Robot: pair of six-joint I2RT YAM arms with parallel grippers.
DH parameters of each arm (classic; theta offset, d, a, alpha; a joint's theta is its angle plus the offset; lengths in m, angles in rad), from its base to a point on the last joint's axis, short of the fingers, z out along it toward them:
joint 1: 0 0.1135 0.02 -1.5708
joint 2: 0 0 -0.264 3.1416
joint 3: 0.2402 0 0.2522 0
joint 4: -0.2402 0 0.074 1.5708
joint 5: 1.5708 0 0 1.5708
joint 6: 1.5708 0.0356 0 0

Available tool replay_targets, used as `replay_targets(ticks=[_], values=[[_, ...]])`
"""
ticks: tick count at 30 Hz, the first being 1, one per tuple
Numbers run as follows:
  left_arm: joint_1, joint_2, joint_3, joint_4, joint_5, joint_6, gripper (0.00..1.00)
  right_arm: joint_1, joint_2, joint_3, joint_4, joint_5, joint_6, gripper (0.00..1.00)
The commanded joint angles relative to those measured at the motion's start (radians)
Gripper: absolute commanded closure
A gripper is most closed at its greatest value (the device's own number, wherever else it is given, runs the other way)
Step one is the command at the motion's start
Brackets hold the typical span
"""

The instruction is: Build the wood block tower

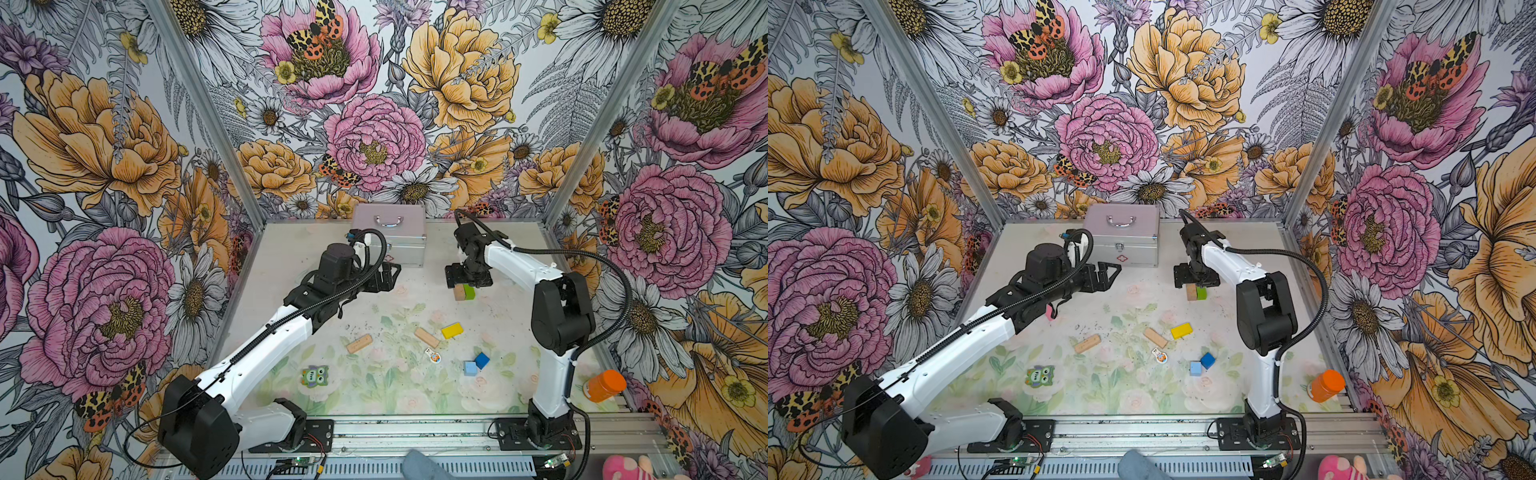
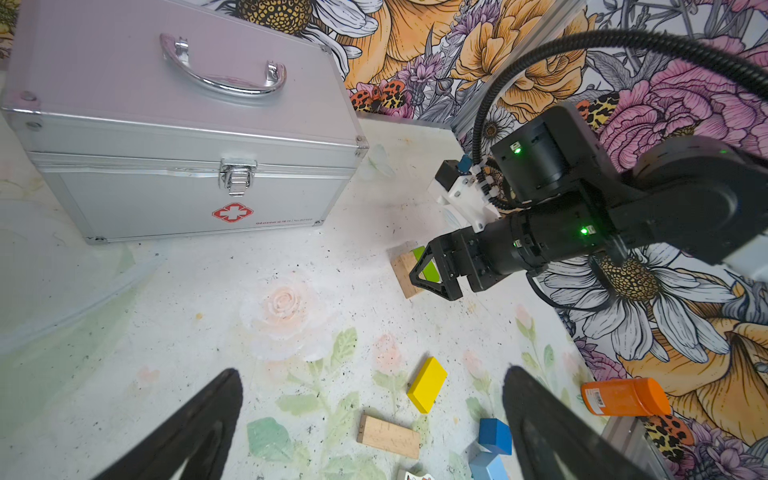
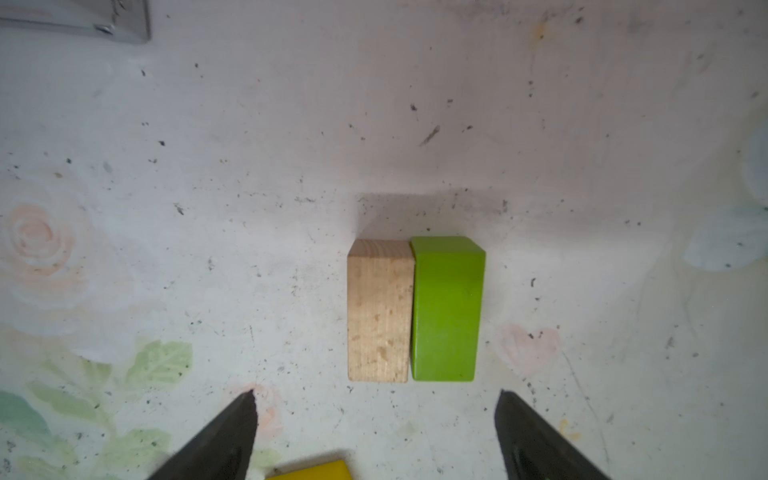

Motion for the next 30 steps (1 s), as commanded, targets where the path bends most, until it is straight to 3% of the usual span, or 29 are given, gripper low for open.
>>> replay_targets(ticks=[1, 18, 22, 26, 30], values=[[-0.006, -0.032, -0.013, 0.016, -0.033, 0.000, 0.01, -0.011, 0.036, 0.045, -0.012, 0.004, -0.030, 0.08], [-0.008, -0.040, -0.017, 0.004, -0.055, -0.004, 0.01, -0.025, 0.144, 0.066, -0.010, -0.002, -0.041, 0.12], [-0.007, -0.036, -0.006, -0.007, -0.054, 0.003, 0.01, -0.025, 0.150, 0.070, -0.011, 0.023, -0.028, 0.21], [-0.006, -0.037, -0.004, -0.015, -0.051, 0.007, 0.01, -0.029, 0.151, 0.056, -0.012, 0.048, -0.011, 0.45], [-0.006, -0.043, -0.005, -0.019, -0.048, 0.010, 0.01, -0.029, 0.136, 0.035, -0.011, 0.057, 0.003, 0.53]])
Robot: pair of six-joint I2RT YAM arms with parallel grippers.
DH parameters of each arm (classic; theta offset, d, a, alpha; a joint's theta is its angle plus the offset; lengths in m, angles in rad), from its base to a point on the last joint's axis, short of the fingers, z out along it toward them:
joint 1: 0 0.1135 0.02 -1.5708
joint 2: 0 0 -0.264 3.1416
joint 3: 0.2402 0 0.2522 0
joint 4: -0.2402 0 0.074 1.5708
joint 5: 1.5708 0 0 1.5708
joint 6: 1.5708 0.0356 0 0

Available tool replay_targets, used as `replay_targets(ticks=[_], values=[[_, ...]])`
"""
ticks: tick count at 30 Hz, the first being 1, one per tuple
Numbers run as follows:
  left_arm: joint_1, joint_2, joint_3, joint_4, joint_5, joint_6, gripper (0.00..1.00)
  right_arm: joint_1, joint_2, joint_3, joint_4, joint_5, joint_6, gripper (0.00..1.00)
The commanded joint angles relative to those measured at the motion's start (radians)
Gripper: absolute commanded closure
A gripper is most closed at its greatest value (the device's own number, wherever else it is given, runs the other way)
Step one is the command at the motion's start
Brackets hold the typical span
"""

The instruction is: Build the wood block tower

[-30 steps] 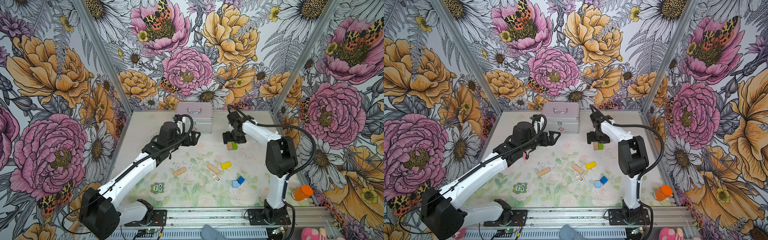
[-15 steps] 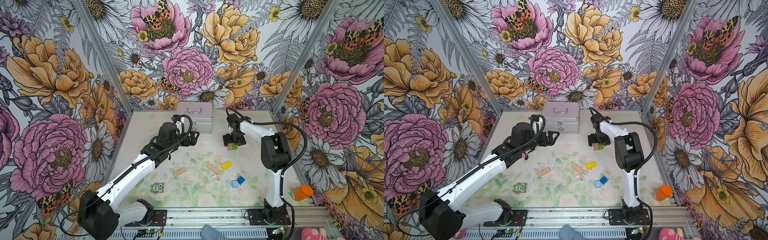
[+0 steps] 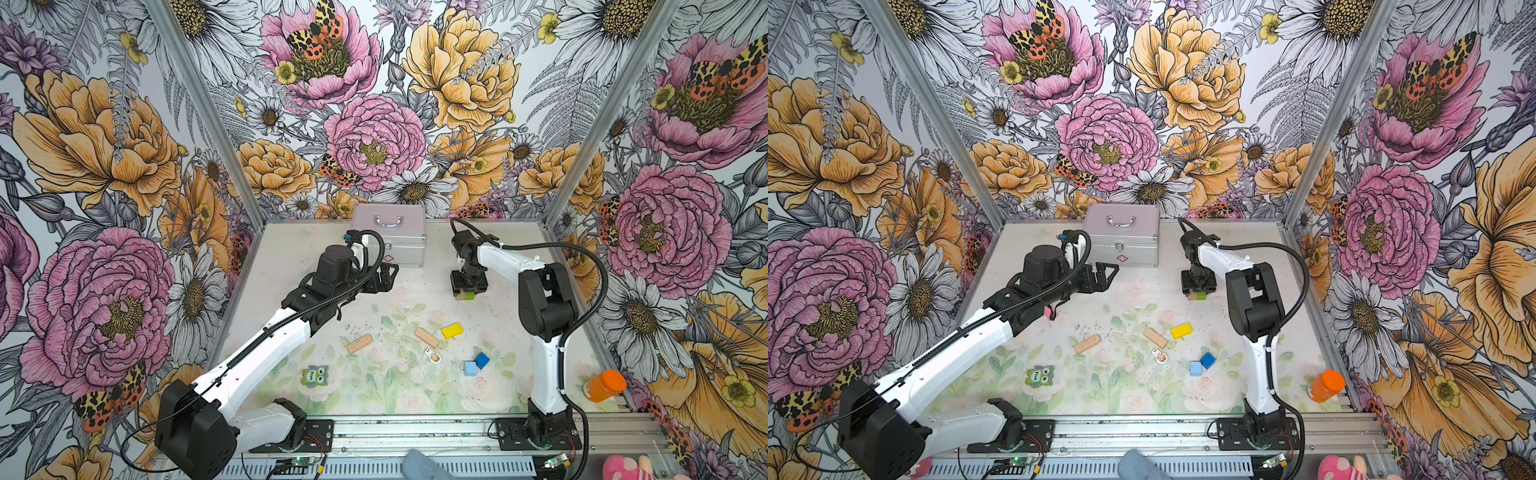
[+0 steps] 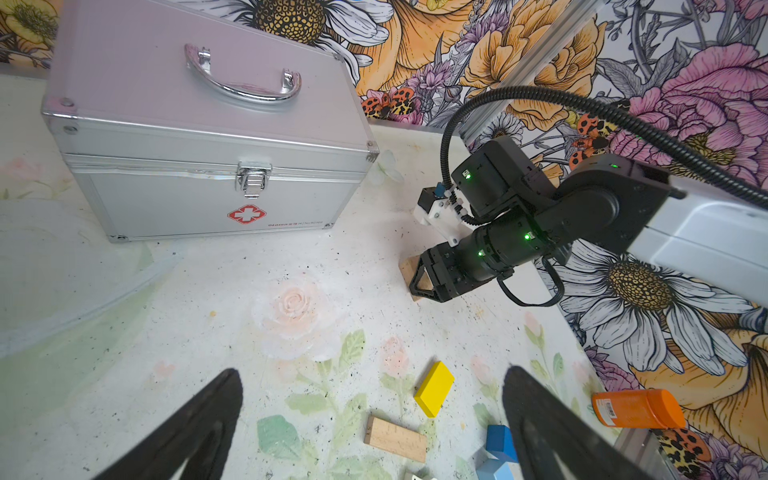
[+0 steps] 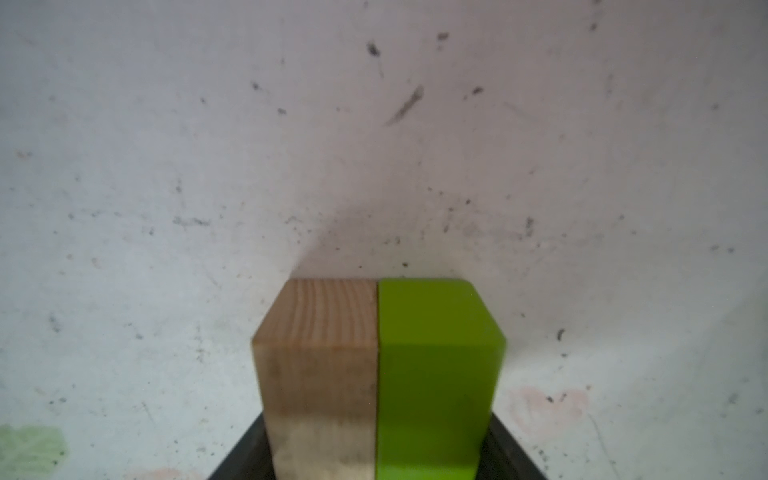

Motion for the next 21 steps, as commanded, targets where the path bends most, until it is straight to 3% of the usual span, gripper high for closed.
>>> replay_targets(ticks=[1, 13, 16, 21], values=[[-0.002, -0.024, 0.005, -0.015, -0.015, 0.013, 0.01, -0.008, -0.007, -0.007, 0.004, 0.035, 0.021, 0.53], [0.003, -0.033, -0.001, -0.015, 0.001, 0.024, 0.01, -0.021, -0.044, -0.038, 0.004, 0.032, 0.040, 0.50], [0.008, -0.031, 0.002, -0.011, 0.008, 0.027, 0.01, -0.023, -0.045, -0.028, 0.004, 0.020, 0.043, 0.43], [0.017, -0.026, 0.010, -0.016, 0.007, 0.038, 0.01, -0.025, -0.057, -0.011, 0.004, -0.012, 0.049, 0.22]])
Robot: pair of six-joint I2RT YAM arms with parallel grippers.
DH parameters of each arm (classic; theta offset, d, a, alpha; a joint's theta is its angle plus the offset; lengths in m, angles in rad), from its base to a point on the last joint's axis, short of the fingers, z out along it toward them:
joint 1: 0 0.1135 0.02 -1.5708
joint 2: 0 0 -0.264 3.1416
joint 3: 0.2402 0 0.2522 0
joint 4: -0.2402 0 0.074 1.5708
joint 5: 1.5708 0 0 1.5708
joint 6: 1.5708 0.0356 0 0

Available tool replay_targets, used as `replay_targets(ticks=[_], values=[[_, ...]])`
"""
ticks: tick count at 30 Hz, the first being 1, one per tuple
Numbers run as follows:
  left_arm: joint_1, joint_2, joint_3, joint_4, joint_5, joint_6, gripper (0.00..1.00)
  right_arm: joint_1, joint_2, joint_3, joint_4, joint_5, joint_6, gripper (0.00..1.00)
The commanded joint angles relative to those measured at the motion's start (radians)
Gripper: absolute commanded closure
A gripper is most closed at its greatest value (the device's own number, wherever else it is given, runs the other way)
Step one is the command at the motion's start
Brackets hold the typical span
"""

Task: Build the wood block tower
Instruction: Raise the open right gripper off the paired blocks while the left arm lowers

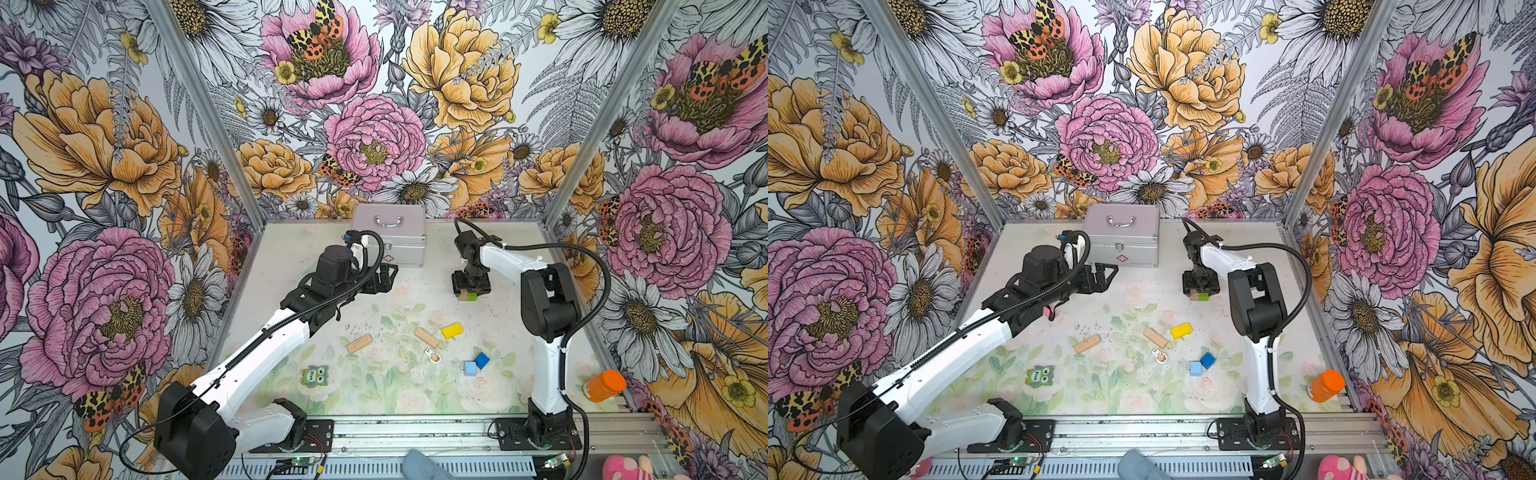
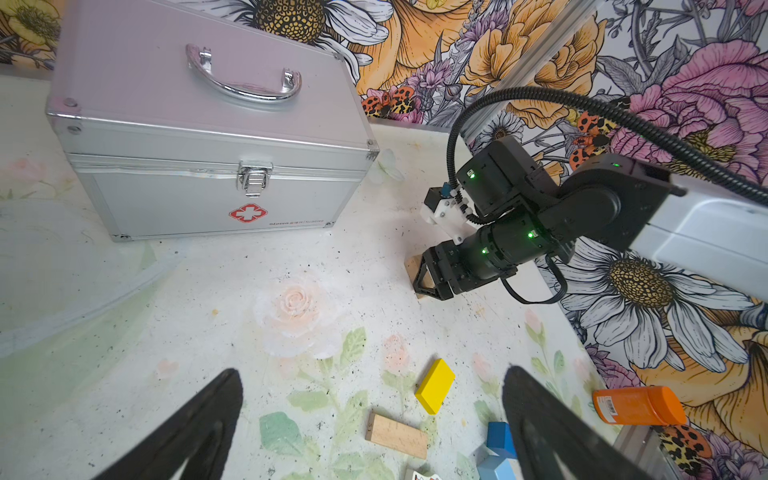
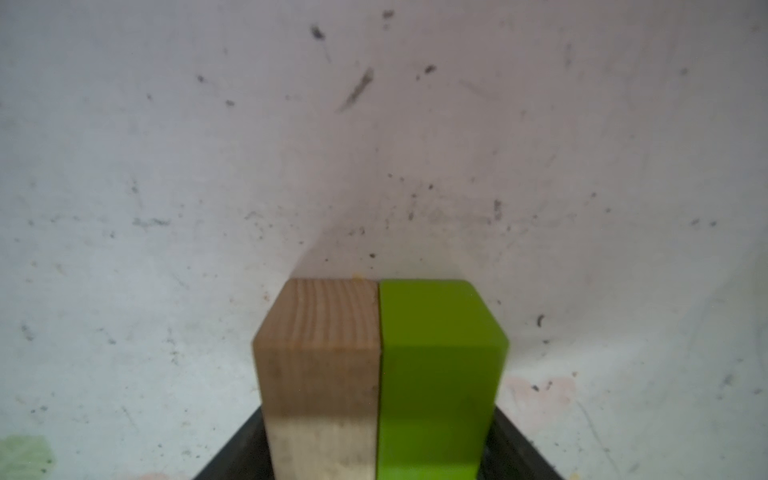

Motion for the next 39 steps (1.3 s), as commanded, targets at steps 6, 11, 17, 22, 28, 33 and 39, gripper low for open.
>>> replay_targets(ticks=[6, 11, 17, 22, 28, 33, 39], values=[[0.024, -0.023, 0.009, 0.008, 0.007, 0.029, 0.01, -0.006, -0.094, 0.024, -0.006, -0.023, 0.010, 0.13], [0.027, -0.029, -0.010, 0.020, 0.013, 0.027, 0.01, -0.005, -0.140, 0.032, -0.030, -0.025, 0.013, 0.08], [0.028, -0.045, -0.030, 0.029, 0.011, 0.021, 0.01, 0.001, -0.238, 0.032, -0.048, 0.025, 0.051, 0.00], [0.037, -0.081, -0.059, 0.014, -0.012, 0.011, 0.01, 0.001, -0.302, 0.024, -0.054, 0.003, 0.079, 0.01], [0.042, -0.135, -0.103, -0.042, -0.046, -0.021, 0.01, 0.017, -0.390, -0.029, -0.059, 0.005, 0.117, 0.01], [0.042, -0.218, -0.188, -0.063, -0.068, -0.108, 0.01, 0.029, -0.443, -0.066, -0.059, -0.006, 0.130, 0.02], [0.026, -0.317, -0.262, -0.130, -0.112, -0.199, 0.01, 0.054, -0.480, -0.112, -0.057, -0.017, 0.132, 0.02]])
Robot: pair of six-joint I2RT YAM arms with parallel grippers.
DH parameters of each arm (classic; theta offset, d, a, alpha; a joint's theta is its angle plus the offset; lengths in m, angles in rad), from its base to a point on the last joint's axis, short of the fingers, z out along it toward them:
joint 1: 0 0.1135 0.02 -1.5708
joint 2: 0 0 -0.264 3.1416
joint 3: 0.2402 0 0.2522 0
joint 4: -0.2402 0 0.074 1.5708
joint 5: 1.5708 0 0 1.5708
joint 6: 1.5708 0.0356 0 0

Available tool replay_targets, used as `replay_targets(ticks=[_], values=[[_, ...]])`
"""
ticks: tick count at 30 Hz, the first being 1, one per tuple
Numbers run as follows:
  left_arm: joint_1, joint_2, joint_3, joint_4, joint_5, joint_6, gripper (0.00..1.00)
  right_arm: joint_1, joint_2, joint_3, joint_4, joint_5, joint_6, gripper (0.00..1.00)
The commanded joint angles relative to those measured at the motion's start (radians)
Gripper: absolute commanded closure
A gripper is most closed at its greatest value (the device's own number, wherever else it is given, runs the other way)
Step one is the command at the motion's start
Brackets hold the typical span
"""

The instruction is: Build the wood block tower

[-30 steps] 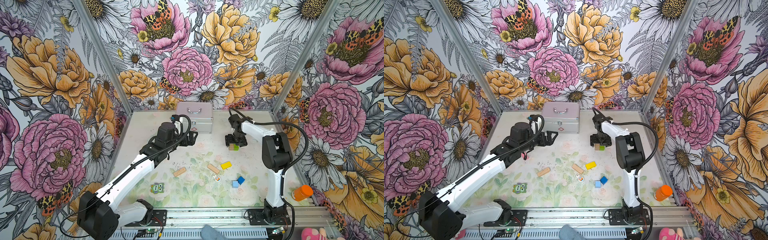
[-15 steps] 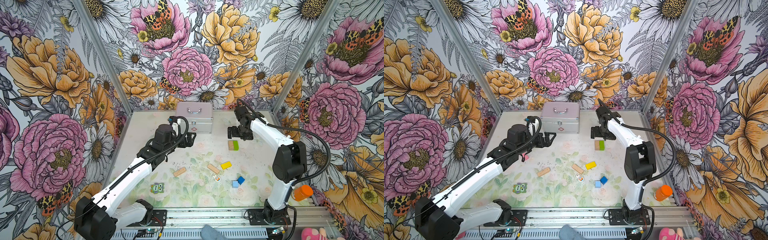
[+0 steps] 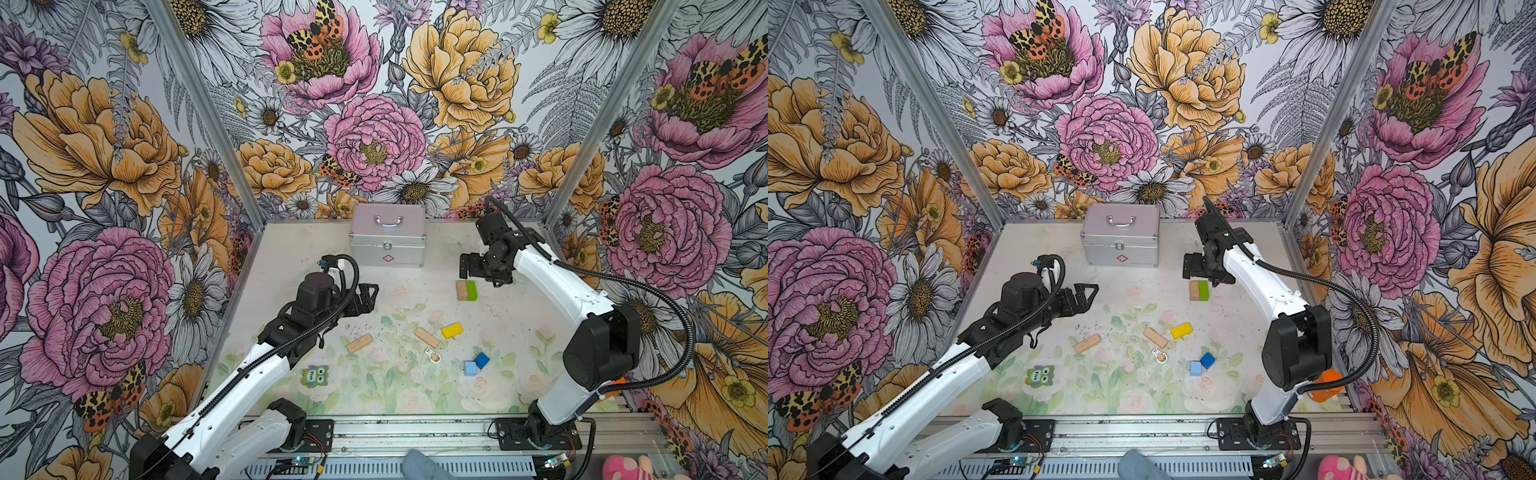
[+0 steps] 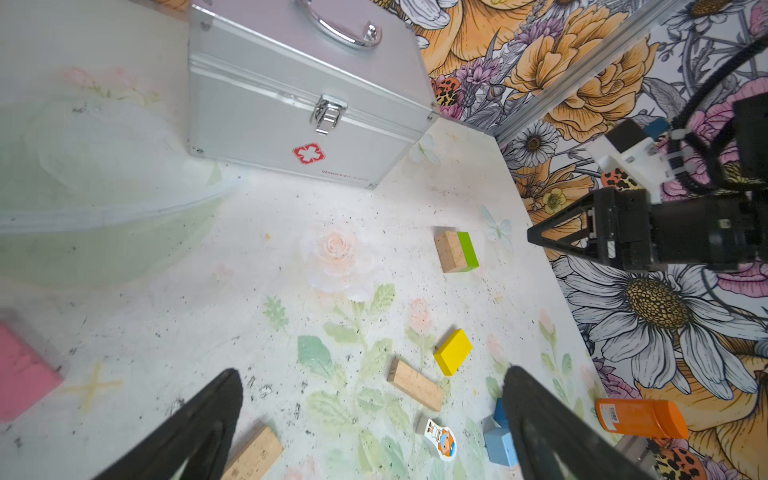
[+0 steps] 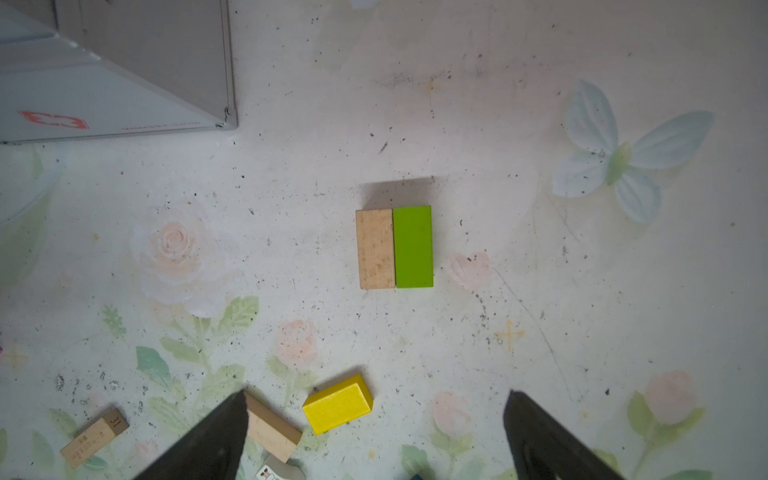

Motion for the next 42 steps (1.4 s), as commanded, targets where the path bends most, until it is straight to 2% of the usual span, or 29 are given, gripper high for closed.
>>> replay_targets(ticks=[1, 12, 22, 35, 42], values=[[-0.013, -0.049, -0.027, -0.056, -0.058, -0.072, 0.01, 0.019, -0.037, -0.026, 0.001, -0.008, 0.013, 0.02], [-0.092, -0.128, -0.073, -0.194, -0.169, -0.217, 0.02, 0.074, -0.054, -0.076, 0.044, -0.044, 0.005, 0.02], [-0.201, -0.111, -0.062, -0.263, -0.318, -0.321, 0.04, 0.088, -0.053, -0.094, 0.085, -0.097, -0.012, 0.02], [-0.236, 0.070, 0.138, -0.260, -0.361, -0.209, 0.04, 0.089, -0.101, -0.095, 0.082, -0.095, -0.010, 0.02], [-0.348, 0.194, 0.197, -0.246, -0.485, -0.117, 0.03, 0.088, -0.149, -0.238, 0.106, 0.015, -0.035, 0.02]])
